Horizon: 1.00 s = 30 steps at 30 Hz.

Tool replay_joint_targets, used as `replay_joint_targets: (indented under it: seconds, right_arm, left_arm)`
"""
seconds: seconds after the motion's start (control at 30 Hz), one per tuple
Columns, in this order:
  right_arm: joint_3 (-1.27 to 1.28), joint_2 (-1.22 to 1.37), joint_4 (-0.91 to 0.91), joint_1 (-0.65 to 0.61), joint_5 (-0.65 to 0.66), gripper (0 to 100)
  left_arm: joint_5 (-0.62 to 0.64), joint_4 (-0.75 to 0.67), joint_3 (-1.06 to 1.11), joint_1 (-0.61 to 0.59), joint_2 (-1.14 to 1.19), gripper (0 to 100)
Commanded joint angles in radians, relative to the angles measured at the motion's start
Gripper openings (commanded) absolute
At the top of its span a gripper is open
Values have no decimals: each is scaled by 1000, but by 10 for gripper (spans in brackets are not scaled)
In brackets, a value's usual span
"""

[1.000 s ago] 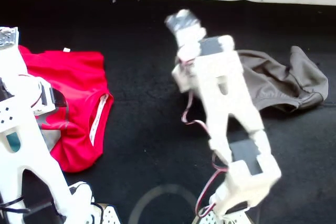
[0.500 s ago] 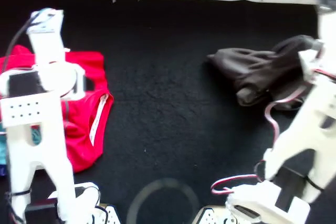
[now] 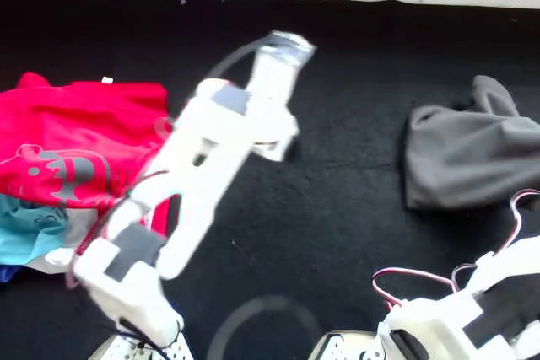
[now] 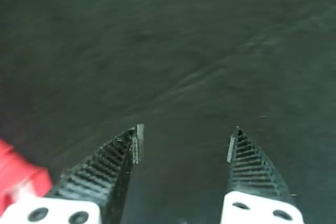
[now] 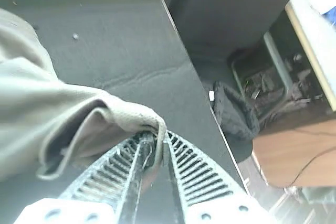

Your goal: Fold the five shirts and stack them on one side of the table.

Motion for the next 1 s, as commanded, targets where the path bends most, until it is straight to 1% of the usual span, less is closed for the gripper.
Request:
replay_joint_targets:
  seconds: [0.0,0.1,0.17,0.23,0.3,0.5,0.7,0.87,0.97]
  right_arm:
    - [-36,15,-8,19,8,7]
    - [-44,15,47,18,8,7]
    - [-45,13,71,16,8,7]
    - [-45,12,81,16,8,7]
    - [-44,13,81,19,8,7]
    - [-36,16,82,39,8,7]
    - [-36,18,82,31,8,7]
    - [-36,16,82,30,8,7]
    - [-36,15,82,36,8,7]
  left_arm:
    - [6,-14,-174,130,113,263]
    - [94,-18,-289,217,222,271]
    - [163,-20,-367,262,292,311]
    - [259,-20,-446,289,367,349]
    - [344,-20,-544,302,443,361]
    - [448,-14,-857,343,659,361]
    - [454,-18,-1127,401,822,361]
    - [453,-20,-1260,447,975,357]
    - [451,-20,-1322,456,1070,296]
